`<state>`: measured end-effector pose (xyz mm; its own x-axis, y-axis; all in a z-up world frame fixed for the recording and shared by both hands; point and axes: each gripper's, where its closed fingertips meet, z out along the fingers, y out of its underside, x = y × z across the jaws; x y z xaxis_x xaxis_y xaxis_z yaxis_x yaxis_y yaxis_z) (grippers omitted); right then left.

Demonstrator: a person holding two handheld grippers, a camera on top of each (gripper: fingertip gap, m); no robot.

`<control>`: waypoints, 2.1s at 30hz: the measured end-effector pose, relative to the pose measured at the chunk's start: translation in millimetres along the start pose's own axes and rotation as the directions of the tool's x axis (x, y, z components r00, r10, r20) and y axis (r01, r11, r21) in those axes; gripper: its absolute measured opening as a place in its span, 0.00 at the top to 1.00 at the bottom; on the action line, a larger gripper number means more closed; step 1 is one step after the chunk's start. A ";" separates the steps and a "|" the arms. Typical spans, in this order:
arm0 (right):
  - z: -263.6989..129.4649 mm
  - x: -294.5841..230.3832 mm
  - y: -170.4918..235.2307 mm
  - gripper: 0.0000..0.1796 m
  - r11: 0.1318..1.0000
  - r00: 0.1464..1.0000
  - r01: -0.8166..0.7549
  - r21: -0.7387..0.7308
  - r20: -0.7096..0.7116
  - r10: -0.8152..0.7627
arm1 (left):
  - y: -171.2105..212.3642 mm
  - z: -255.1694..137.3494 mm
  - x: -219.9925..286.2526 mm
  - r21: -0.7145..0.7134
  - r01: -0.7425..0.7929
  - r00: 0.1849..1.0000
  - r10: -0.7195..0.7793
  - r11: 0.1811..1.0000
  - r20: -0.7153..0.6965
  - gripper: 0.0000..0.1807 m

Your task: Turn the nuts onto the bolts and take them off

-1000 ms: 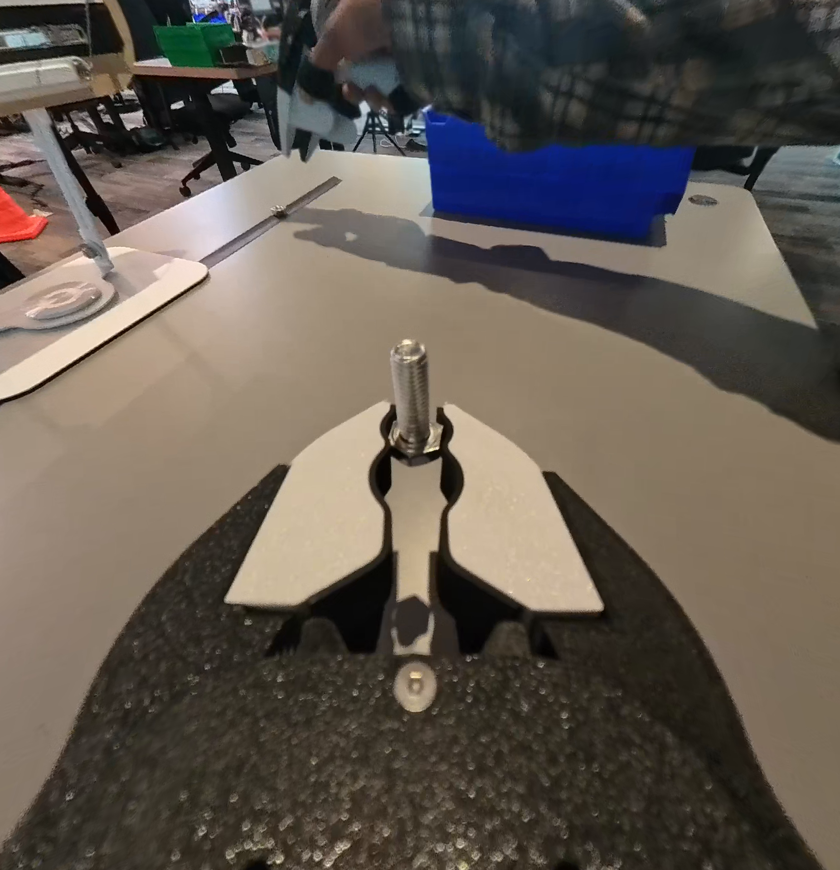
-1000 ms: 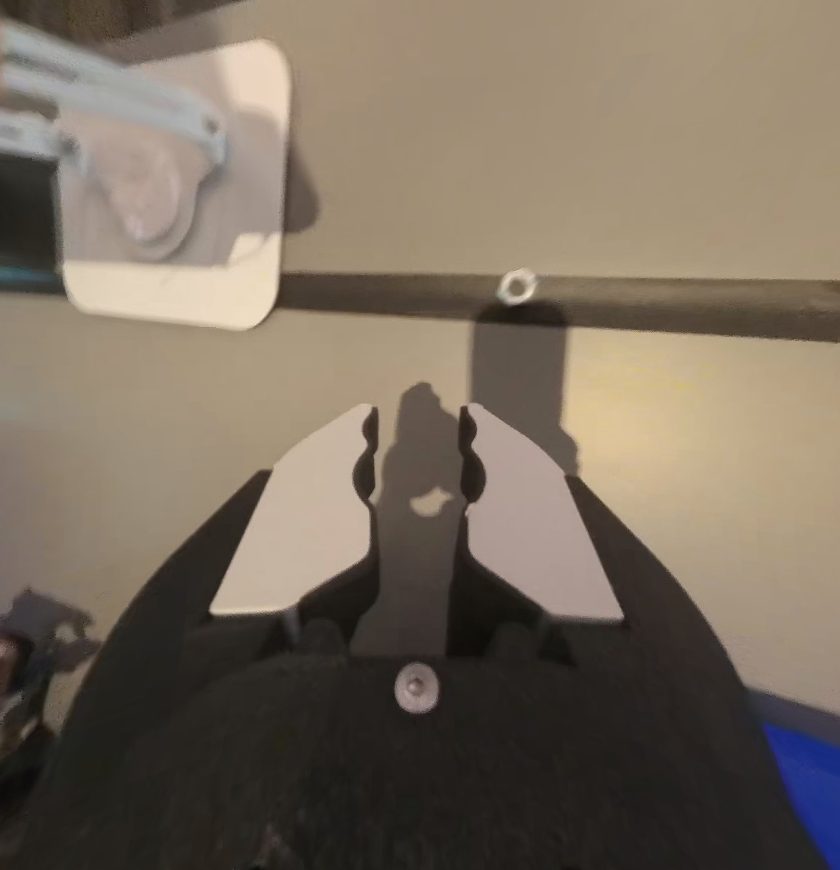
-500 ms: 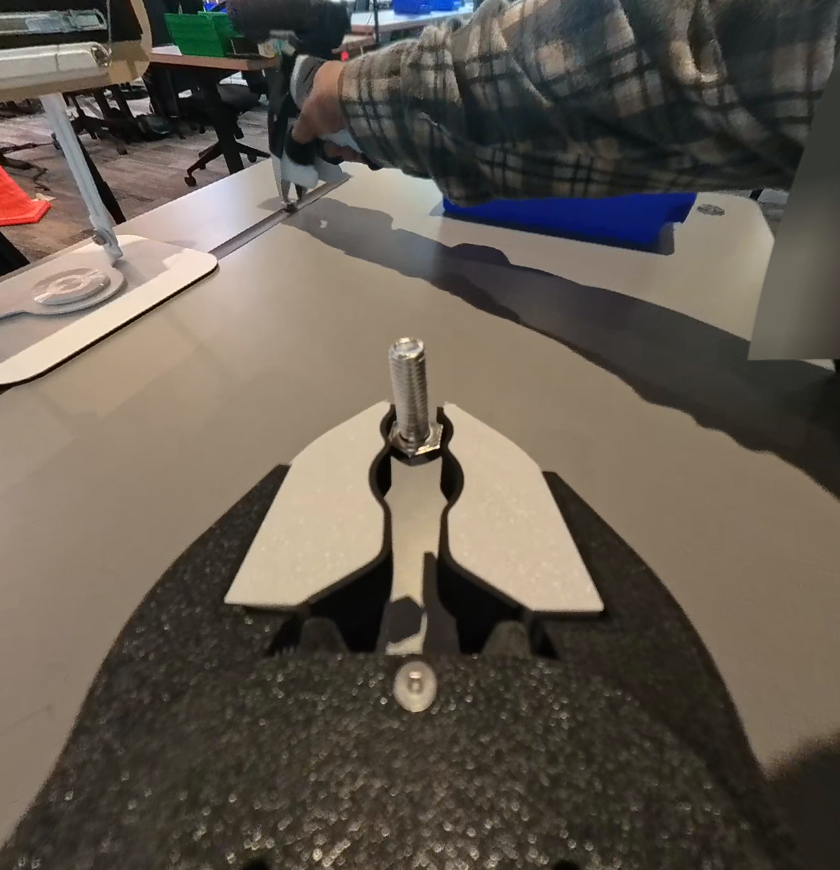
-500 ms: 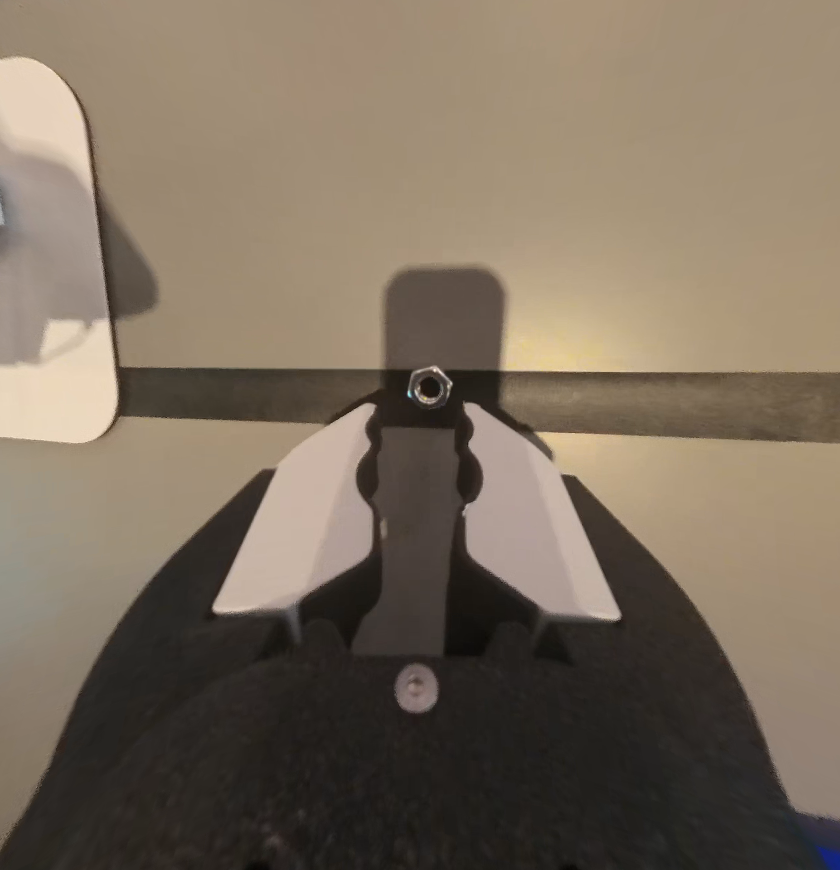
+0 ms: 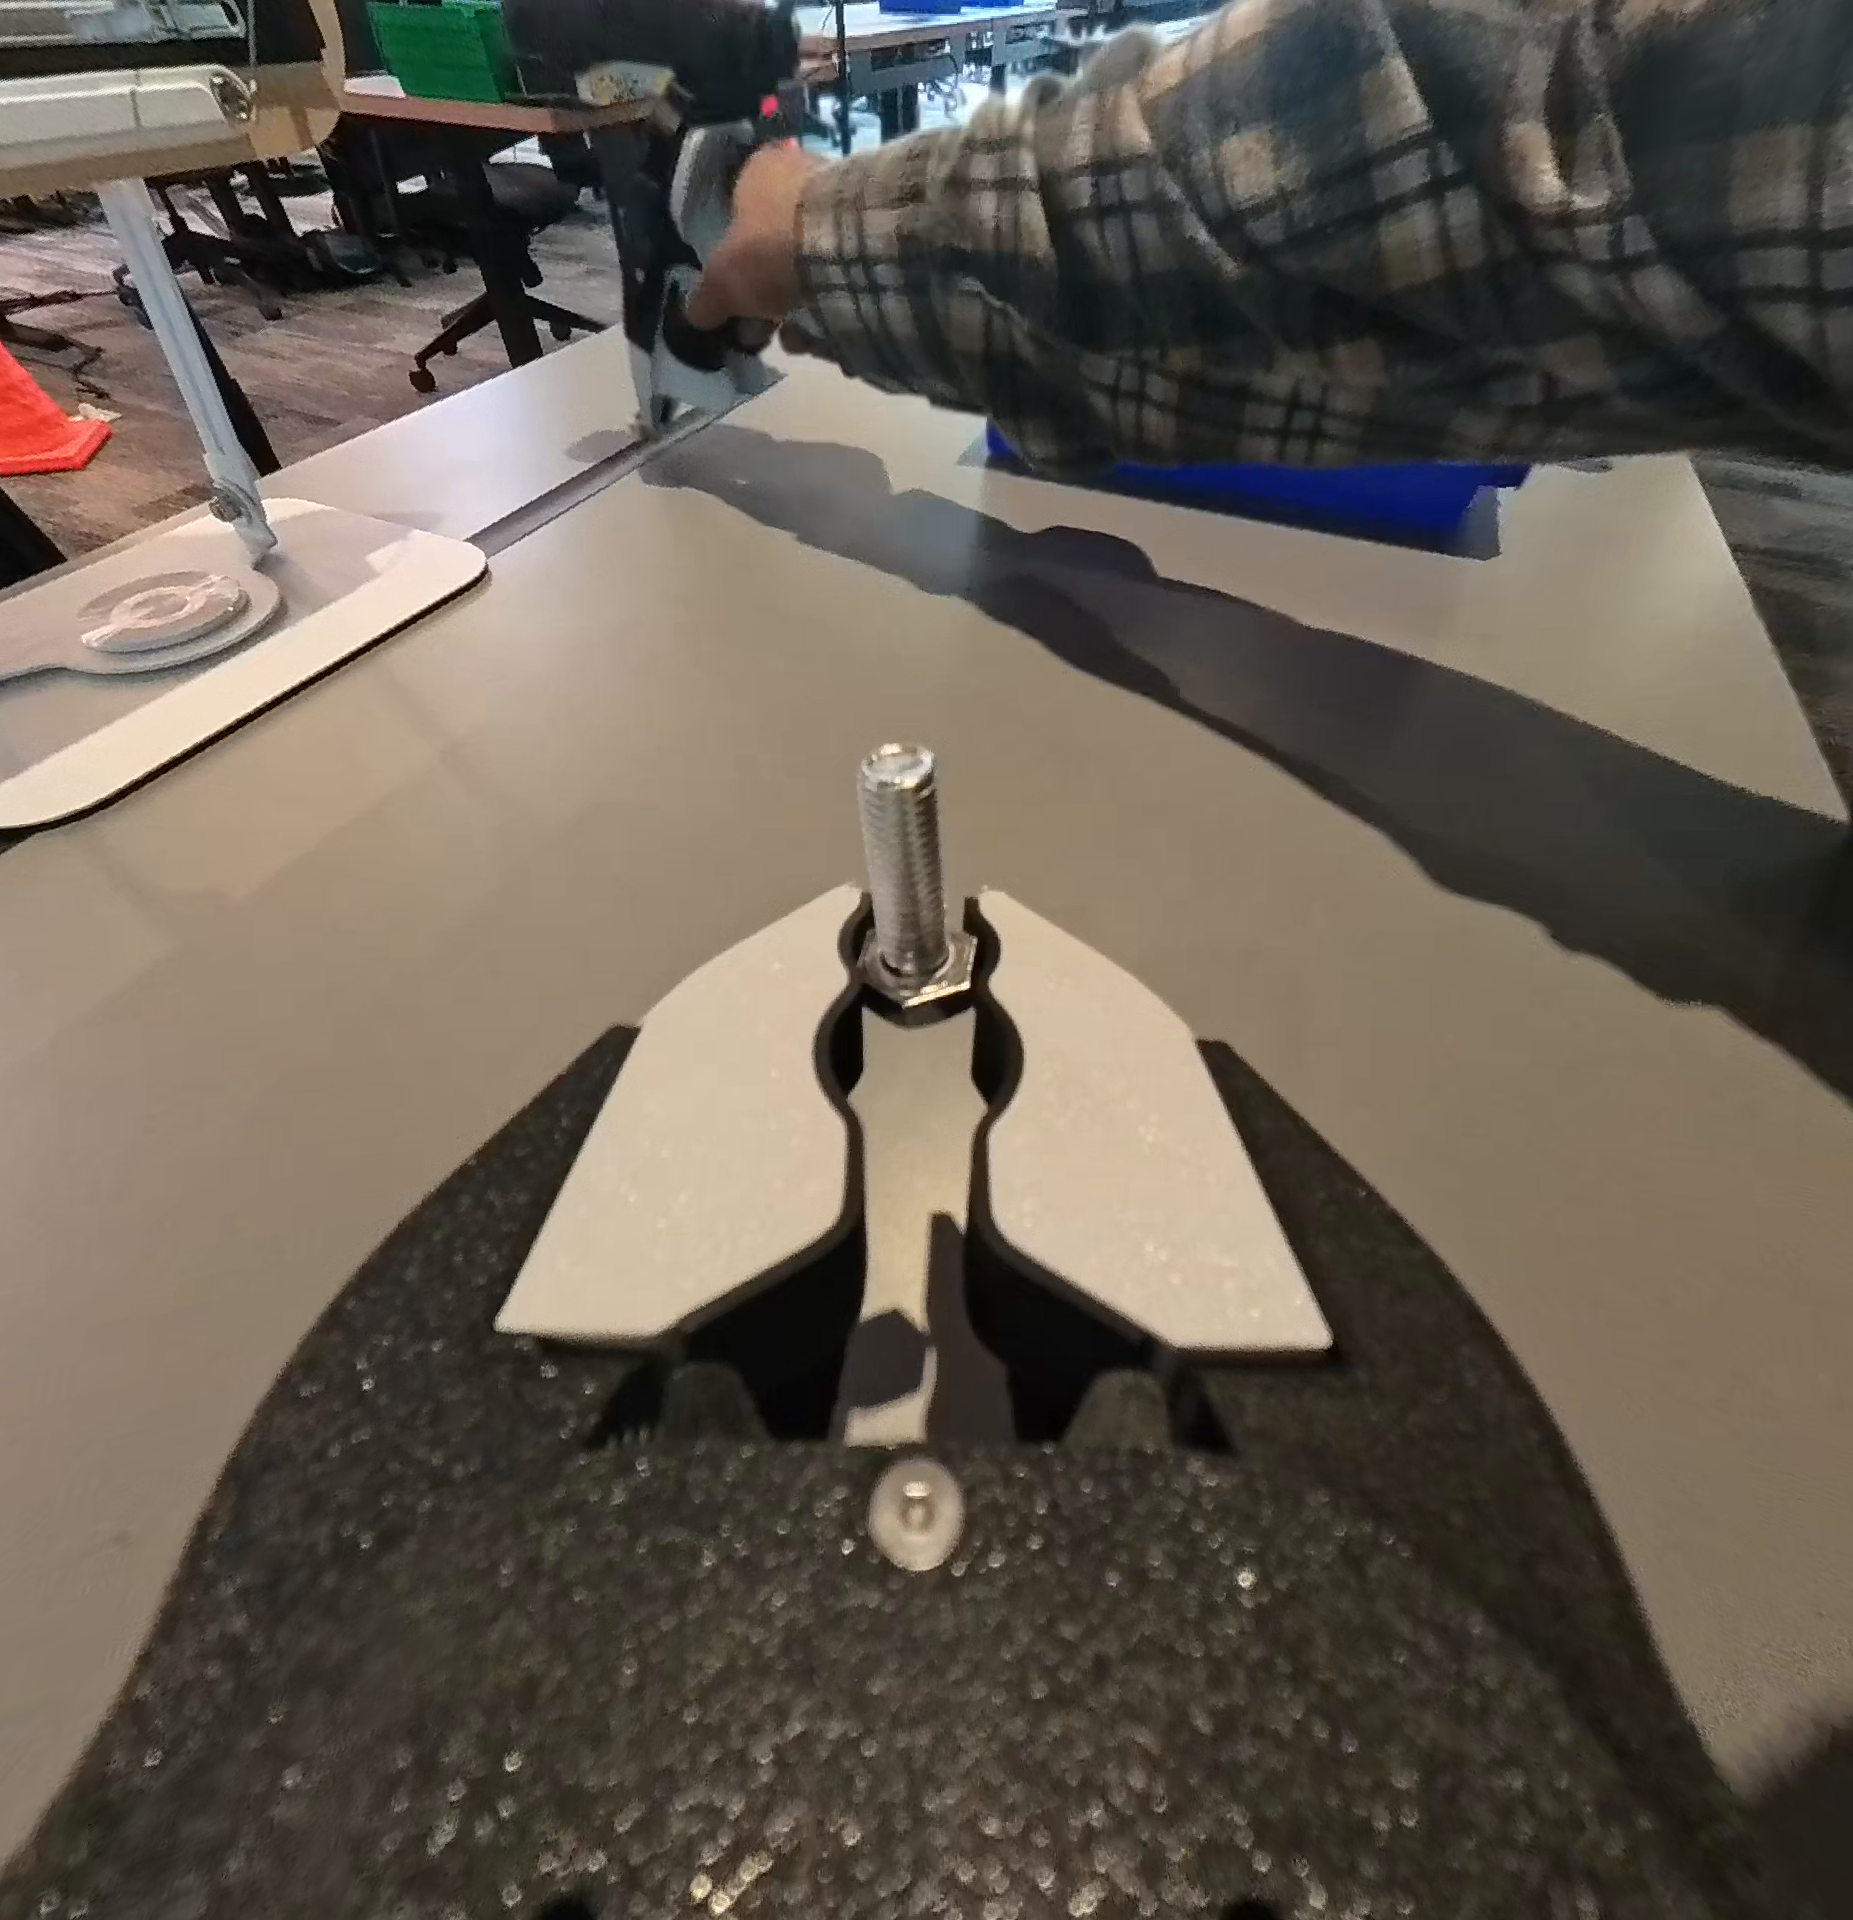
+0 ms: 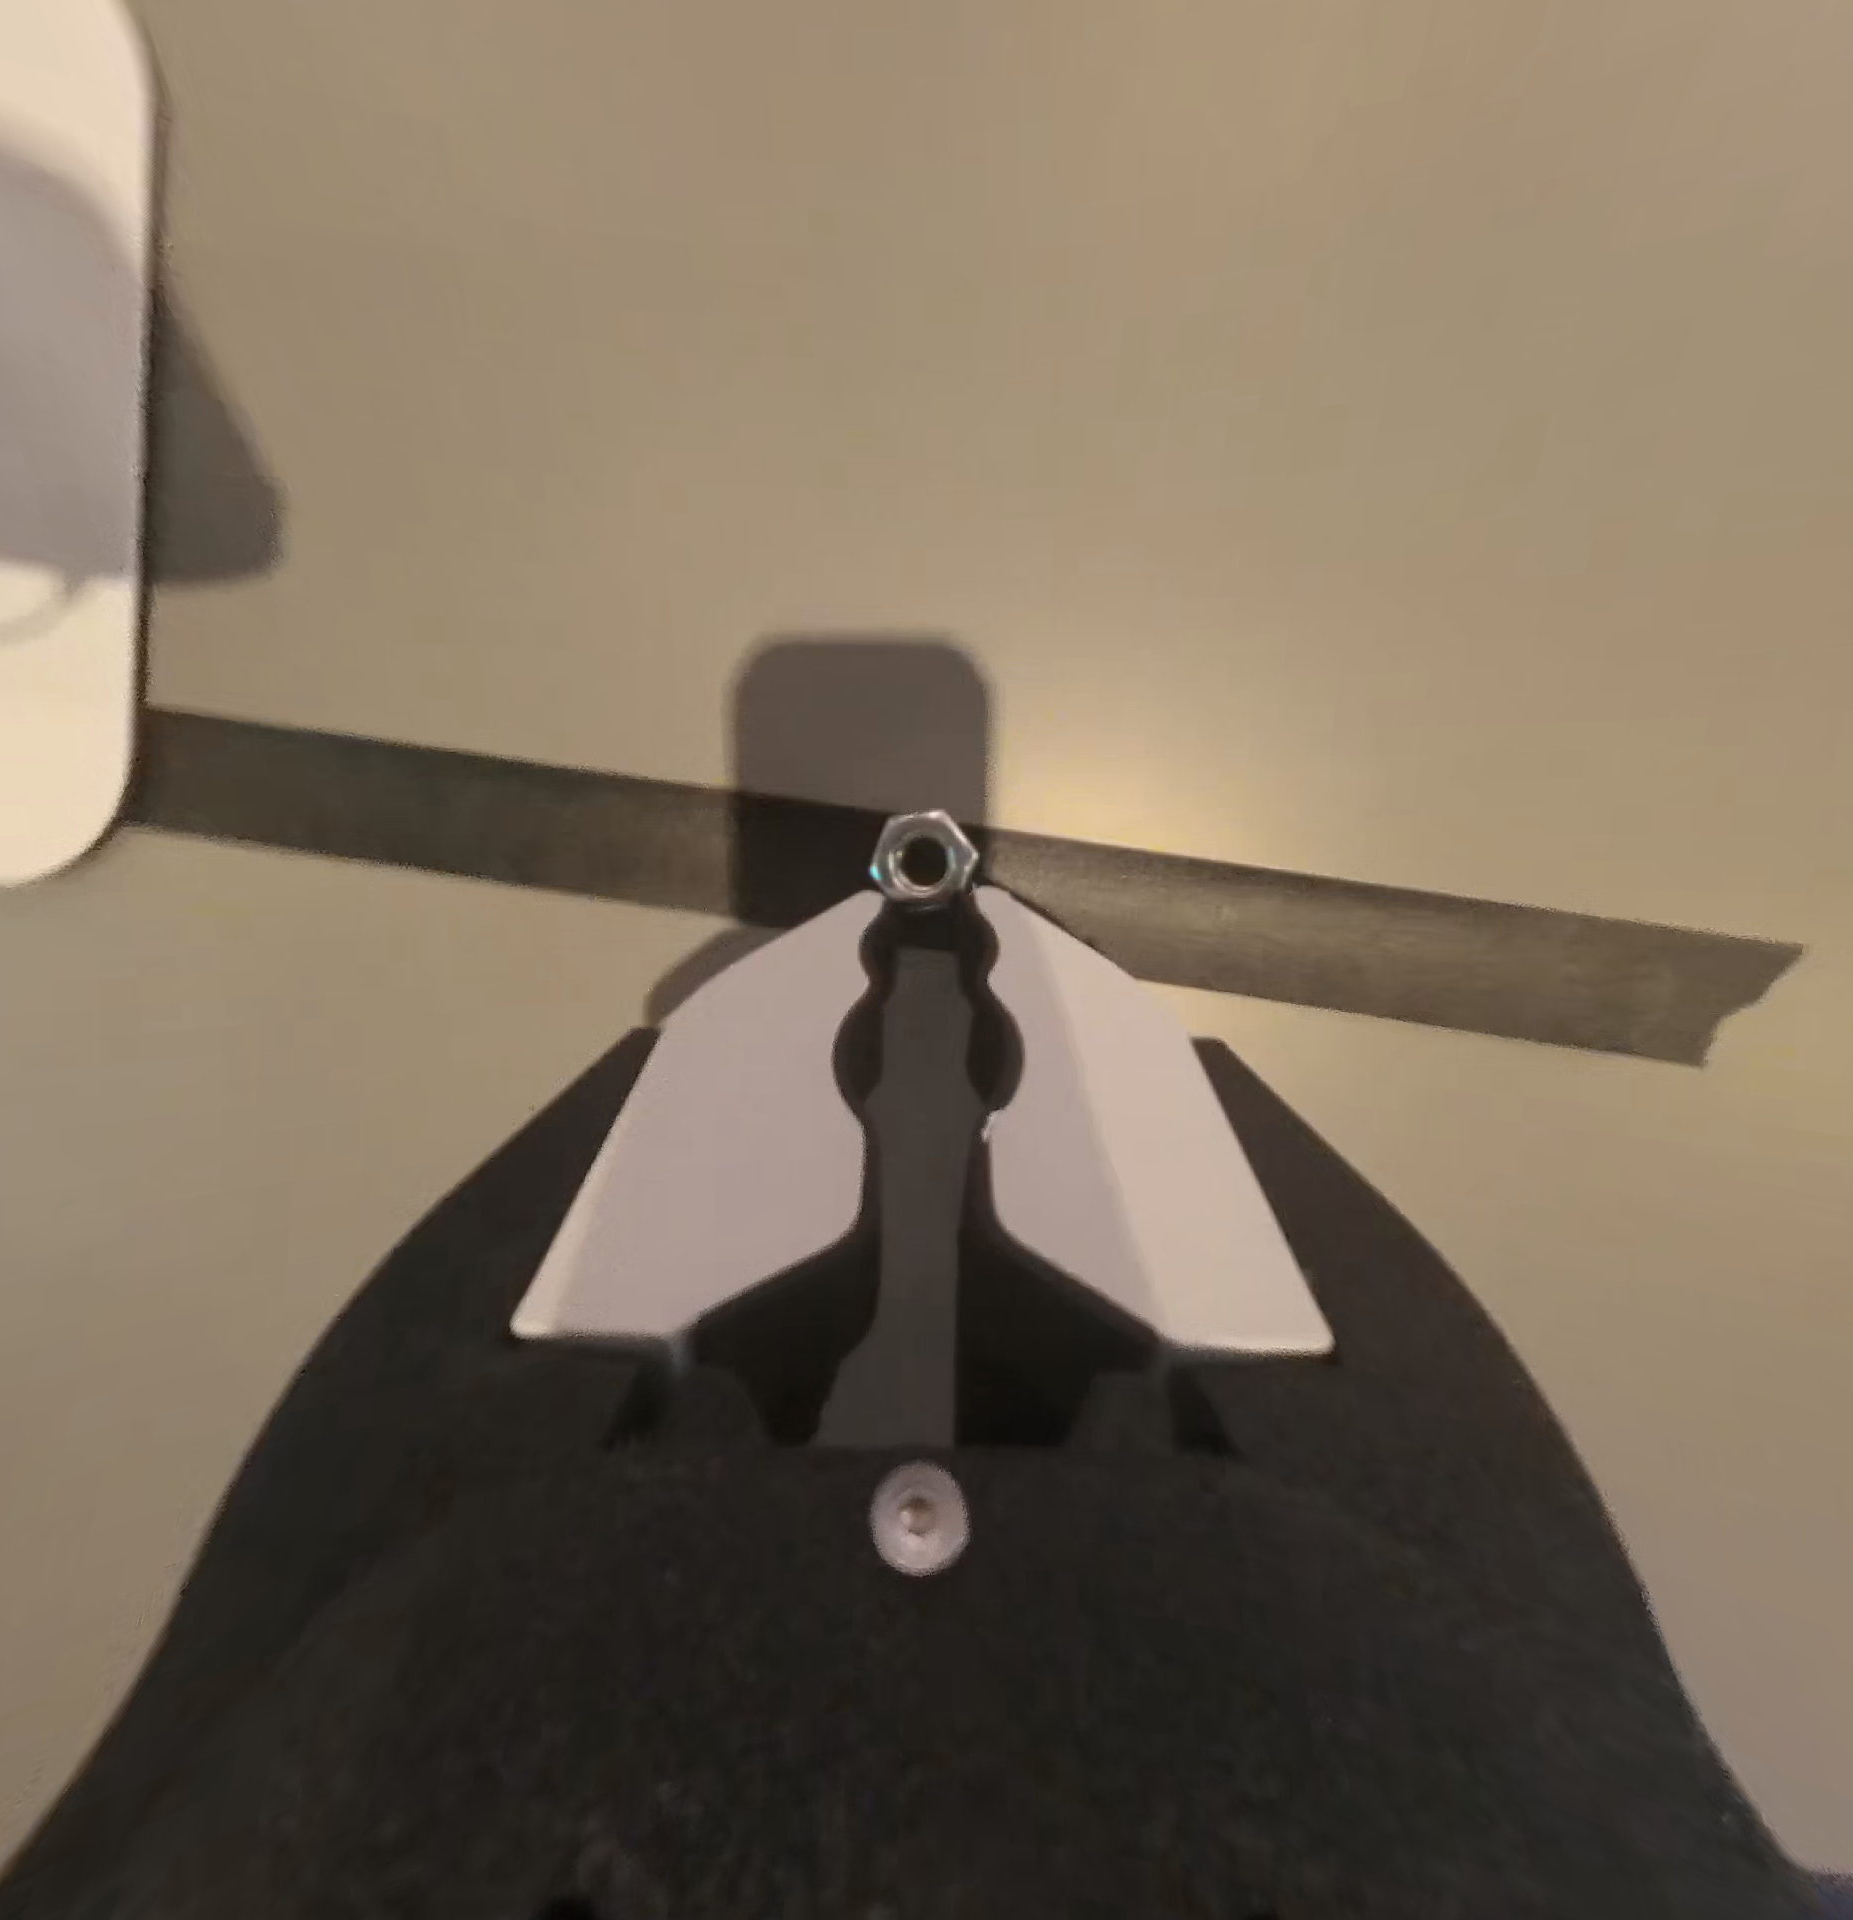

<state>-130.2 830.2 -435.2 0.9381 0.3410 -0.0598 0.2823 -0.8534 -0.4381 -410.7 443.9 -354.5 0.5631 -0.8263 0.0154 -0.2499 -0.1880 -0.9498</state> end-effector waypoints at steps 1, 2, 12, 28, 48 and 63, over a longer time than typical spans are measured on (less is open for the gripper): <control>-5.7 -2.6 0.8 0.94 0.999 0.999 0.046 0.005 0.015 -0.046 | -0.1 -0.1 0.2 -0.001 -0.001 1.000 0.001 1.000 0.000 0.92; -12.7 -2.2 4.6 0.94 0.997 0.997 0.078 -0.008 0.008 -0.077 | -0.4 -0.3 0.5 -0.001 -0.003 1.000 0.003 1.000 0.002 0.92; -115.2 -118.1 111.3 0.95 0.780 0.734 0.624 0.050 0.305 -0.607 | -2.5 -2.0 3.6 -0.011 -0.041 0.999 0.041 0.999 0.012 0.92; -143.7 -256.1 260.0 0.91 0.709 0.618 0.598 0.373 0.347 -0.705 | -0.5 -1.7 -1.6 -0.040 -0.058 0.995 0.060 0.998 0.075 0.92; -147.2 -303.2 188.3 0.95 0.707 0.686 0.327 0.627 0.357 -0.634 | -14.1 -11.8 -19.0 0.060 0.049 0.996 -0.053 0.997 0.076 0.92; -134.5 -223.0 233.8 0.83 0.766 0.796 0.411 0.495 0.215 -0.566 | 7.8 -2.4 -12.5 -0.061 -0.006 0.998 0.010 0.998 0.060 0.92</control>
<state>-246.4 501.6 -403.6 0.5437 0.8392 0.0081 0.5030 -0.3181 -0.8037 -421.5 451.4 -361.4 0.6072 -0.7944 -0.0127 -0.3011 -0.2152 -0.9290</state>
